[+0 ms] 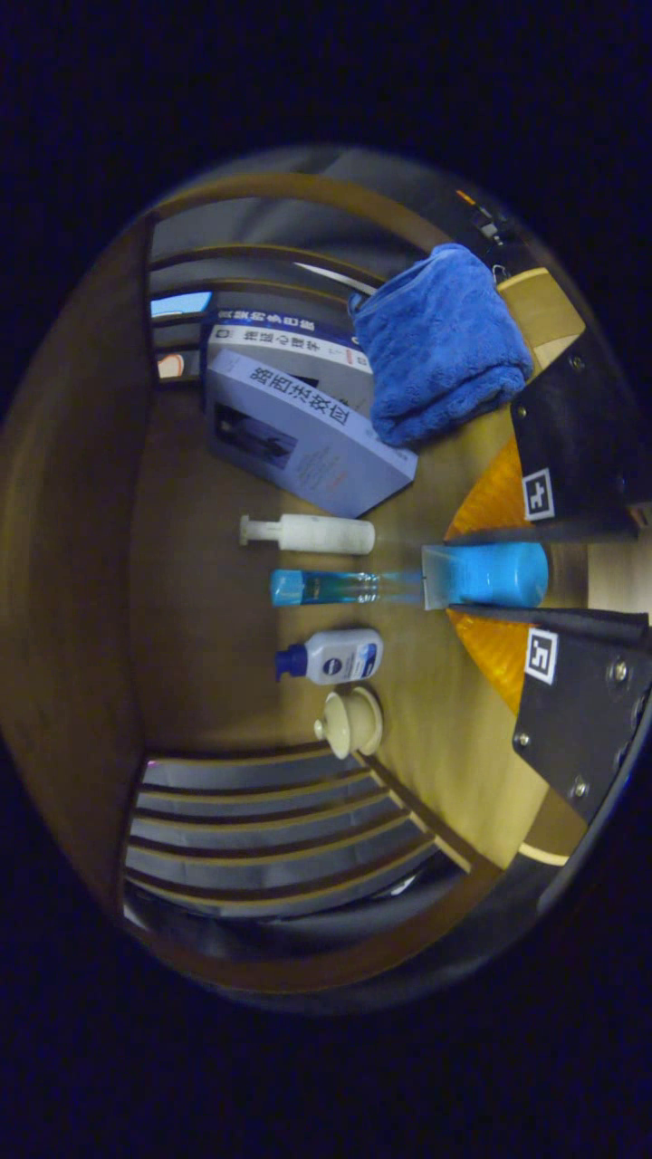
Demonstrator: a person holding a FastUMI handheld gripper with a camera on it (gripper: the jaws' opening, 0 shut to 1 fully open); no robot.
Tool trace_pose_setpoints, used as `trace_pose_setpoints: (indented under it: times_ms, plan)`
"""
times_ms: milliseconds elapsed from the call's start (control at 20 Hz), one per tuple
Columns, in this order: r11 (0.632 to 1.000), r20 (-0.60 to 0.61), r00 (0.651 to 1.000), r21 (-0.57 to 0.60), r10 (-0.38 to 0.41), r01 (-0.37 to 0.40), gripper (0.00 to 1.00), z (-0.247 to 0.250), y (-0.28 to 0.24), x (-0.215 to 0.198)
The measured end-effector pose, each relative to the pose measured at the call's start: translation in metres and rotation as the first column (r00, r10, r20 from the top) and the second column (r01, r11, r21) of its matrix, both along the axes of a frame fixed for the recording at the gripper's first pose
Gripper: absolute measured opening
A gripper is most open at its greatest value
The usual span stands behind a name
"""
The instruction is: Pull open the drawer, take out the items inside it, and place them on the countertop above the cabinet.
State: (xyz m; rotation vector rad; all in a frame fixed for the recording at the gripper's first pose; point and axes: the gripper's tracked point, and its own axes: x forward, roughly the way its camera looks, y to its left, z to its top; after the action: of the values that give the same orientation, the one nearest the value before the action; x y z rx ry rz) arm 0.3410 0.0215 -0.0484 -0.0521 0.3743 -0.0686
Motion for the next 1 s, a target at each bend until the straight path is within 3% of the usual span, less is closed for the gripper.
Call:
trace_pose_setpoints:
  times_ms: [250,400,600,1000]
  plan:
    - [0.997,-0.027,0.999,0.072,-0.024,0.026,0.3,-0.026,-0.003,0.005]
    - [0.998,-0.015,0.999,0.046,-0.032,0.033,0.4,-0.022,-0.006,0.001]
    - [0.998,-0.001,0.999,0.036,-0.046,0.046,1.0,-0.01,-0.005,-0.022]
    - [1.0,0.005,1.0,0.02,0.002,-0.002,1.0,0.001,0.001,-0.093]
